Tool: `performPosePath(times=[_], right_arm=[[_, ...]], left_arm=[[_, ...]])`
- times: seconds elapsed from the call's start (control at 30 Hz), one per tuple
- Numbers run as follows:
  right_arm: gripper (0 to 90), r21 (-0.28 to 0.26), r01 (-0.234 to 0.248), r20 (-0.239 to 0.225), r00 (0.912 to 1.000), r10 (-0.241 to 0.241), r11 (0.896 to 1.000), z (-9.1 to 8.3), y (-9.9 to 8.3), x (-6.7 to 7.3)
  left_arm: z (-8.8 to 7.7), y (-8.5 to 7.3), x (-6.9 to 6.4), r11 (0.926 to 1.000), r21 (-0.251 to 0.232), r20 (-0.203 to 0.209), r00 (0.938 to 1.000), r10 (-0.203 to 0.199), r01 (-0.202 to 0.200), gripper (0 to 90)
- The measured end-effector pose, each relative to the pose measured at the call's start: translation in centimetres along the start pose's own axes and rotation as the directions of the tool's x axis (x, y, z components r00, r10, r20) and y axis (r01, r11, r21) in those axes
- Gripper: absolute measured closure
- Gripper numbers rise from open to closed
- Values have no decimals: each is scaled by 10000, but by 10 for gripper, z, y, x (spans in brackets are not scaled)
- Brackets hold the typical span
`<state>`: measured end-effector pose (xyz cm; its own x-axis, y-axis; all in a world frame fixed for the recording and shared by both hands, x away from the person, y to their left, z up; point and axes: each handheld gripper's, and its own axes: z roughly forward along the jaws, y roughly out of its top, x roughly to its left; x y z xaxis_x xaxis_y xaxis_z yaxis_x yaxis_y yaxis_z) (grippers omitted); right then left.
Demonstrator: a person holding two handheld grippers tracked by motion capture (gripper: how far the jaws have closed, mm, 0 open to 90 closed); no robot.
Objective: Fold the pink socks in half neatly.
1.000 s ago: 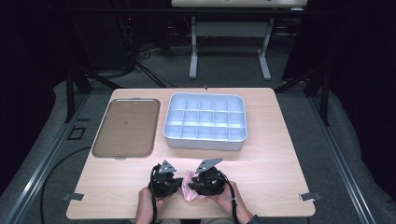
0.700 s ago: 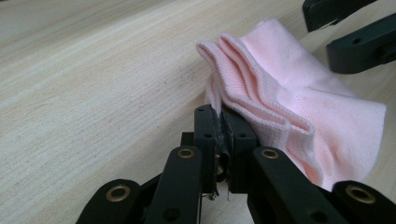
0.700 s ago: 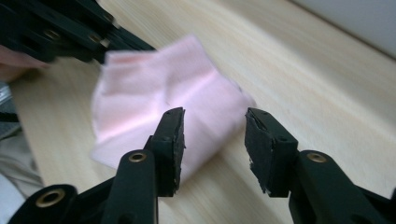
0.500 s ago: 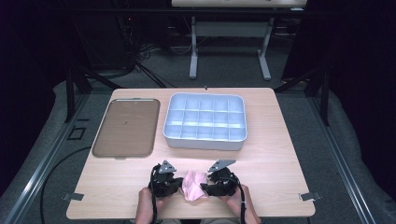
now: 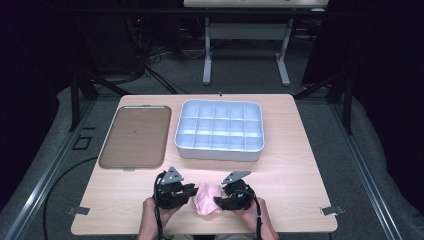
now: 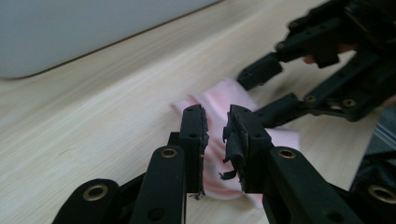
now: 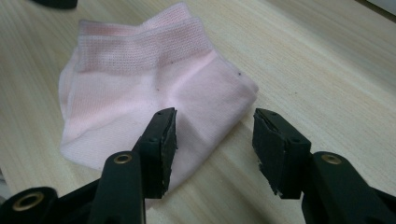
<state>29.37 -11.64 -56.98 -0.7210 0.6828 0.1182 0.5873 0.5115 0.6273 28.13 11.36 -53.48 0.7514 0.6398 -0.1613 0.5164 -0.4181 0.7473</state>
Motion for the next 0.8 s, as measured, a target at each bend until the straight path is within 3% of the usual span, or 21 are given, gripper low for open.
performPosePath(times=[0.07,0.4,0.63,0.8], right_arm=[[486,-37,-10,-12,10000,10,10000,0,0,-1],[498,-15,-148,-89,9999,148,9999,-1,-2,-2],[547,-10,-166,-138,9998,165,9999,-1,-3,0],[624,-91,-390,-487,9981,385,9992,-1,-5,0]], left_arm=[[6,1,-6,9990,284,124,9993,350,-354,784],[22,-14,-2,9909,1214,-349,9974,632,-586,872],[26,-19,-2,9903,1242,-504,9963,697,-630,883],[26,-21,-1,9917,1136,-525,9964,668,-605,887]])
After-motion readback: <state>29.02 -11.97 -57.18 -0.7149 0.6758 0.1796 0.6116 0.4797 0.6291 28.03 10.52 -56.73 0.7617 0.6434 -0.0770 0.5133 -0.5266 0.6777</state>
